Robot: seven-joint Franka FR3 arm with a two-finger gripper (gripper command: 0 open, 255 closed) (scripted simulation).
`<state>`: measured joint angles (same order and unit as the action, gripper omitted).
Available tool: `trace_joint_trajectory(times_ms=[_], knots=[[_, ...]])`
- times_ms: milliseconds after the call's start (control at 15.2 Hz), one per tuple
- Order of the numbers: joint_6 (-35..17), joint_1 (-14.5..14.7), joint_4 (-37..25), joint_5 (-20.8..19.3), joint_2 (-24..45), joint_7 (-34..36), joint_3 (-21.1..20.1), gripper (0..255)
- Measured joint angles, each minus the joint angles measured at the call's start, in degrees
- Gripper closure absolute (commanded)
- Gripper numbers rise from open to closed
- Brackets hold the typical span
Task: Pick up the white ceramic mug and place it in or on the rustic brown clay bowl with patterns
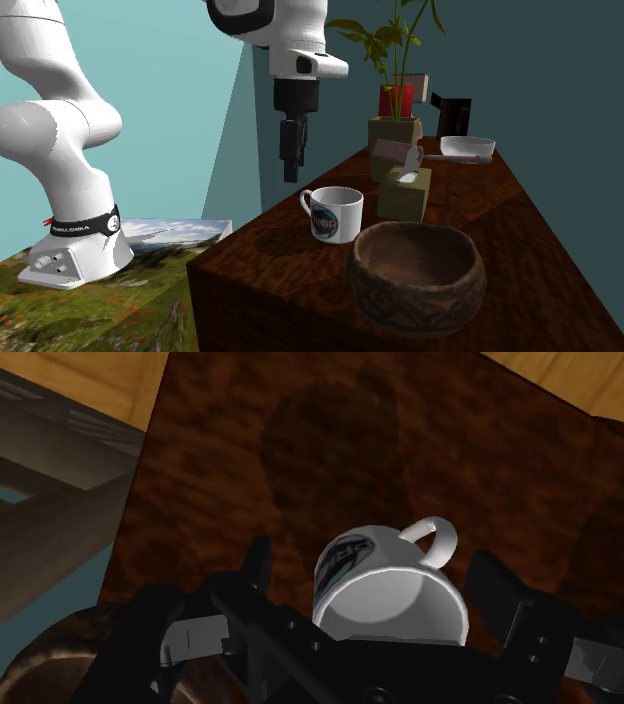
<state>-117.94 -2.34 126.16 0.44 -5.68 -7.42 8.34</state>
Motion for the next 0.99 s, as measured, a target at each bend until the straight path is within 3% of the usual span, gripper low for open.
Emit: trace_joint_trajectory(times_ms=[462,990], knots=[[-5.5,-0.9,-9.7,4.6,13.4,-4.4,0.9,0],[-10.4,-1.0,-8.4,5.8,17.0,-5.1,0.6,0]])
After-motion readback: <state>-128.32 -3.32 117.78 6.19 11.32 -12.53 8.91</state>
